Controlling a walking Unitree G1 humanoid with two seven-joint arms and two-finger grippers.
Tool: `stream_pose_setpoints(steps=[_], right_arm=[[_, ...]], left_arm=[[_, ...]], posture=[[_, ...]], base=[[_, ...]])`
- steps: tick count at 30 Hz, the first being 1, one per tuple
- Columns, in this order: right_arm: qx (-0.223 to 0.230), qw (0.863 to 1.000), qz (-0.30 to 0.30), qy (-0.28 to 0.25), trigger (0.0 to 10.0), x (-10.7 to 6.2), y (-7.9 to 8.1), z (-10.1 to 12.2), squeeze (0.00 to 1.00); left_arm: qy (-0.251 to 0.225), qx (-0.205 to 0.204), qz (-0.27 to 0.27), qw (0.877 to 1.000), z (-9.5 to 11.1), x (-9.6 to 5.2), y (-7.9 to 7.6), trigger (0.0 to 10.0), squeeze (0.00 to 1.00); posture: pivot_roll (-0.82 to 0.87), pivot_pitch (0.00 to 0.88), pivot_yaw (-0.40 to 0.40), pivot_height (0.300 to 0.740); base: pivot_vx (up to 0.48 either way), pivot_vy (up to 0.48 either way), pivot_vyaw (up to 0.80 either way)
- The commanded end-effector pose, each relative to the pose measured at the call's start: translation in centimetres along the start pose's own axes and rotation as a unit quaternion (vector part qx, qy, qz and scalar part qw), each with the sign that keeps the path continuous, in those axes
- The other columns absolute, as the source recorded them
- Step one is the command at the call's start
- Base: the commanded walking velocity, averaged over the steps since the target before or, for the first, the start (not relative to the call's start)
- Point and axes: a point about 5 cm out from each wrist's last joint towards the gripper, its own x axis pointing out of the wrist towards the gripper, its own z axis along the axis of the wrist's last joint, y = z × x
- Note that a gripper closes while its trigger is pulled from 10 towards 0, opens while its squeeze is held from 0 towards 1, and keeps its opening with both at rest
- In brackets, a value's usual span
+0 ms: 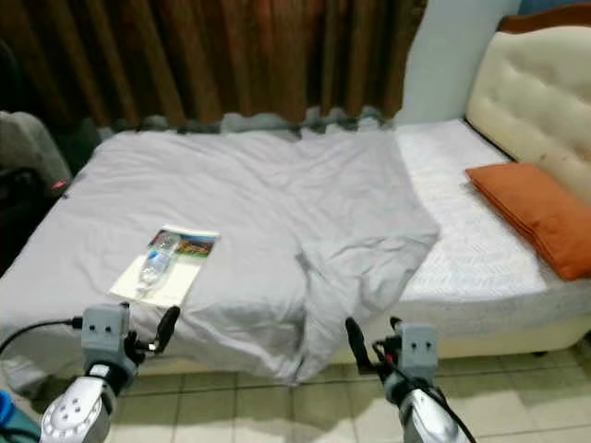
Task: Clean up the room
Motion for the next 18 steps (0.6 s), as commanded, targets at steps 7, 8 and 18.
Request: stream_pose_setpoints(steps=[7,8,18], right_arm=[[-0.019,1.0,0.016,-0.001,10.0,1.1,-0.1,1.1,0.0],[-0.025,0.999,0.022,-0.003,10.0,1.6,0.0,1.5,0.0],[-0.048,0.998,0.039,-0.007,10.0,3.7,0.5,2.8,0.0]], left_arm=[[-0.024,0.014,0.028,0.999,1.8,2.5,-0.7,10.0,0.0],[-0.037,0.018,0.029,0.999,2.6,3.0,-1.0,10.0,0.0],[-0.034,0.016,0.027,0.999,3.2,4.5,-2.0,10.0,0.0]], posture=[[-0.02,0.0,0.017,0.74],[-0.02,0.0,0.017,0.74],[-0.02,0.0,0.017,0.74]], base=[[0.0,0.267,0.0],[0.0,0.0,0.0],[0.262,0.275,0.0]])
